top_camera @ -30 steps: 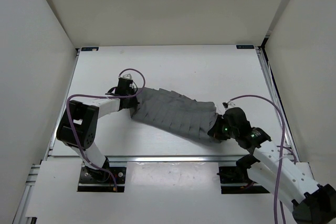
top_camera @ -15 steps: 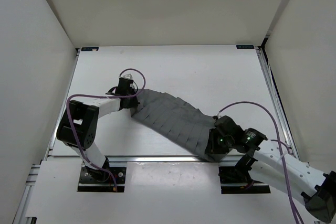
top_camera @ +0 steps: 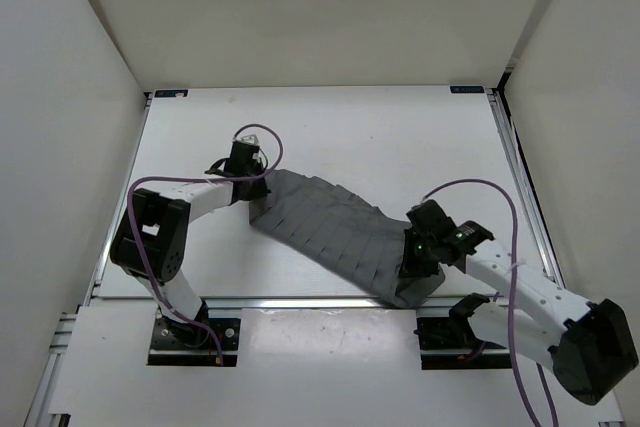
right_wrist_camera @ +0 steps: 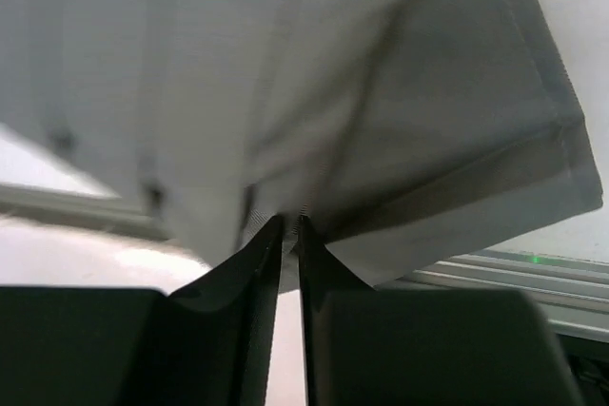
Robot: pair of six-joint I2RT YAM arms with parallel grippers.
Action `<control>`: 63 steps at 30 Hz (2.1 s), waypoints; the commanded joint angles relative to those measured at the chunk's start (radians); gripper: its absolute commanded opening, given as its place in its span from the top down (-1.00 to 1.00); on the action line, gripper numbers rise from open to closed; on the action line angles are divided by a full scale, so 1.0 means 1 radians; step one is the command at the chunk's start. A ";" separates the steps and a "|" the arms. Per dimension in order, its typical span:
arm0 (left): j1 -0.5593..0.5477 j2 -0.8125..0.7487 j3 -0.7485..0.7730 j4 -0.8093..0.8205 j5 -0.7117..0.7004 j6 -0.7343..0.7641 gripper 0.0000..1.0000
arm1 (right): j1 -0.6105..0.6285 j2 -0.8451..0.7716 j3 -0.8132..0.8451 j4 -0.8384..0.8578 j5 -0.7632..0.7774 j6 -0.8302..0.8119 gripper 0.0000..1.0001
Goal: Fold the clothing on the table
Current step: Fold the skirt
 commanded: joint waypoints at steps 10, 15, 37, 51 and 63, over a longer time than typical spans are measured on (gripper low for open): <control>0.018 -0.177 -0.060 0.014 0.042 -0.011 1.00 | -0.231 0.267 -0.043 0.285 -0.034 -0.108 0.71; 0.022 -0.229 -0.118 0.025 0.057 -0.027 1.00 | -0.280 0.497 0.159 0.390 -0.030 -0.232 0.67; 0.079 -0.288 -0.226 0.033 0.086 -0.034 1.00 | -0.387 0.318 0.195 0.304 -0.024 -0.307 -0.44; 0.088 -0.305 -0.266 0.053 0.104 -0.031 1.00 | -0.550 0.299 -0.080 0.598 -0.345 -0.096 -0.91; 0.080 -0.292 -0.280 0.065 0.111 -0.038 1.00 | -0.389 0.516 -0.003 0.767 -0.437 -0.039 -0.79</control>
